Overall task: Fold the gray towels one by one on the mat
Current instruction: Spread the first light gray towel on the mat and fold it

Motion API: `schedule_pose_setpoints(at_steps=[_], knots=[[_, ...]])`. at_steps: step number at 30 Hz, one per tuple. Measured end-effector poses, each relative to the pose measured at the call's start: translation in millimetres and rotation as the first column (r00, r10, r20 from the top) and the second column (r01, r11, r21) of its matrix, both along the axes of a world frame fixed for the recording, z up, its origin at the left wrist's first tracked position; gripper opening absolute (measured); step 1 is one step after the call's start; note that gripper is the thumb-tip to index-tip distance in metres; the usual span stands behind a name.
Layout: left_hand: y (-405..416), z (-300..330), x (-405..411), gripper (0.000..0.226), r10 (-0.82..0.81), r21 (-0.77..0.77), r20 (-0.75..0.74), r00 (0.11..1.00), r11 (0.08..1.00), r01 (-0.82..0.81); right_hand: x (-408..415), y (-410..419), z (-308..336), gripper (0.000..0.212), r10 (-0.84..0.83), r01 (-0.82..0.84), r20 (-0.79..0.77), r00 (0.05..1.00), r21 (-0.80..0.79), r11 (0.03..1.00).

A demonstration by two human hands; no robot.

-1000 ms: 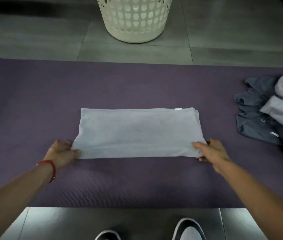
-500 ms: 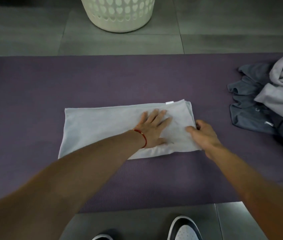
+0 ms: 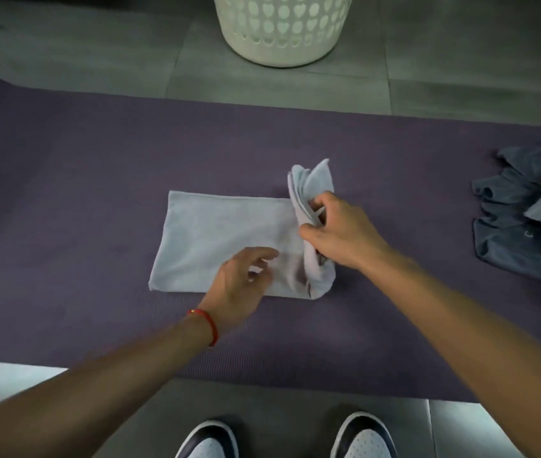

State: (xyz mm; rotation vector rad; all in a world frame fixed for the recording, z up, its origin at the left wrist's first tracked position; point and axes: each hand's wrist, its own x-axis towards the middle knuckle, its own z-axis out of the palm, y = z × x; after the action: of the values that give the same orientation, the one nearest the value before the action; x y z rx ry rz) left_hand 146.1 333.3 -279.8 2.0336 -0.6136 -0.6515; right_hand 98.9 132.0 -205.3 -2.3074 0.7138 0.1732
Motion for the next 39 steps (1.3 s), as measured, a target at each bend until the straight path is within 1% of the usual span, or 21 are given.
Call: schedule_pose_setpoints(at_steps=[1, 3, 4, 6, 9, 10, 12, 16, 19, 21, 23, 25, 26, 27, 28, 30, 32, 33, 36, 38, 39], knots=[[7, 5, 6, 0.026, 0.113, -0.045, -0.144, 0.983, 0.992, -0.12, 10, 16, -4, 0.033, 0.042, -0.041, 0.016, 0.999, -0.058, 0.997], [15, 9, 22, 0.024, 0.272, -0.123, -0.385, 0.882, 0.932, -0.341, 26, 46, -15, 0.032, 0.125, -0.119, 0.039, 0.991, -0.127, 0.985], [18, 8, 29, 0.025, 0.327, -0.116, -0.427, 0.843, 0.905, -0.41, 32, 59, -24, 0.03, 0.168, -0.163, 0.026, 0.986, -0.117, 0.98], [20, 1, 38, 0.028, 0.388, -0.048, -0.437, 0.812, 0.891, -0.452, 34, 77, -40, 0.03, 0.261, -0.262, -0.036, 0.965, -0.016, 0.965], [18, -7, 39, 0.037, 0.365, 0.044, -0.394, 0.843, 0.924, -0.38, 22, 75, -55, 0.027, 0.308, -0.308, 0.008, 0.951, 0.008, 0.951], [14, -7, 37, 0.041, 0.338, 0.062, -0.354, 0.872, 0.939, -0.339, 16, 67, -54, 0.027, 0.311, -0.311, 0.031, 0.95, -0.003, 0.95], [5, -7, 33, 0.053, 0.271, 0.078, -0.243, 0.932, 0.963, -0.259, 6, 46, -46, 0.031, 0.359, -0.359, -0.015, 0.933, -0.043, 0.932], [-6, -4, 23, 0.067, 0.193, -0.045, -0.006, 0.981, 0.98, -0.193, -8, -7, -10, 0.037, 0.411, -0.46, -0.302, 0.86, -0.115, 0.88], [6, -16, 22, 0.067, 0.16, -0.046, 0.076, 0.984, 0.987, -0.157, -11, -29, 13, 0.029, 0.314, -0.38, -0.424, 0.85, -0.08, 0.921], [19, -27, 29, 0.062, 0.139, -0.004, 0.13, 0.982, 0.99, -0.14, -4, -27, 11, 0.027, 0.243, -0.299, -0.432, 0.869, -0.066, 0.952], [29, -34, 34, 0.054, 0.086, 0.019, 0.348, 0.933, 0.995, -0.099, 9, -15, -1, 0.025, 0.167, -0.228, -0.437, 0.884, -0.09, 0.97], [33, -30, 27, 0.037, -0.041, 0.067, 0.654, 0.755, 0.998, -0.004, 19, -2, -20, 0.026, 0.029, -0.071, -0.451, 0.892, -0.076, 0.995], [33, -27, 19, 0.032, -0.127, 0.105, 0.727, 0.675, 0.992, 0.073, 21, 4, -32, 0.028, -0.051, 0.034, -0.429, 0.902, -0.047, 0.998], [33, -29, 8, 0.034, -0.213, 0.16, 0.74, 0.639, 0.977, 0.14, 22, 11, -43, 0.032, -0.147, 0.155, -0.389, 0.91, -0.012, 0.988], [32, -31, -3, 0.044, -0.296, 0.245, 0.71, 0.639, 0.955, 0.171, 21, 17, -54, 0.038, -0.246, 0.269, -0.35, 0.904, 0.016, 0.963], [30, -42, -25, 0.072, -0.429, 0.448, 0.602, 0.674, 0.88, 0.161, 16, 26, -68, 0.046, -0.381, 0.41, -0.291, 0.877, 0.044, 0.911], [27, -50, -41, 0.085, -0.455, 0.537, 0.554, 0.697, 0.835, 0.119, 10, 30, -73, 0.038, -0.488, 0.533, -0.253, 0.835, 0.158, 0.831], [24, -48, -44, 0.085, -0.428, 0.528, 0.565, 0.705, 0.845, 0.09, 8, 30, -74, 0.034, -0.548, 0.599, -0.243, 0.8, 0.272, 0.753], [16, -38, -39, 0.078, -0.3, 0.44, 0.594, 0.746, 0.898, 0.01, -5, 33, -65, 0.026, -0.684, 0.689, -0.292, 0.669, 0.589, 0.422], [17, -37, -34, 0.071, -0.265, 0.422, 0.593, 0.761, 0.907, -0.013, -19, 41, -64, 0.014, -0.705, 0.682, -0.368, 0.606, 0.696, 0.223], [21, -38, -31, 0.061, -0.235, 0.383, 0.599, 0.766, 0.924, -0.017, -28, 46, -63, 0.011, -0.696, 0.668, -0.408, 0.591, 0.732, 0.138]])
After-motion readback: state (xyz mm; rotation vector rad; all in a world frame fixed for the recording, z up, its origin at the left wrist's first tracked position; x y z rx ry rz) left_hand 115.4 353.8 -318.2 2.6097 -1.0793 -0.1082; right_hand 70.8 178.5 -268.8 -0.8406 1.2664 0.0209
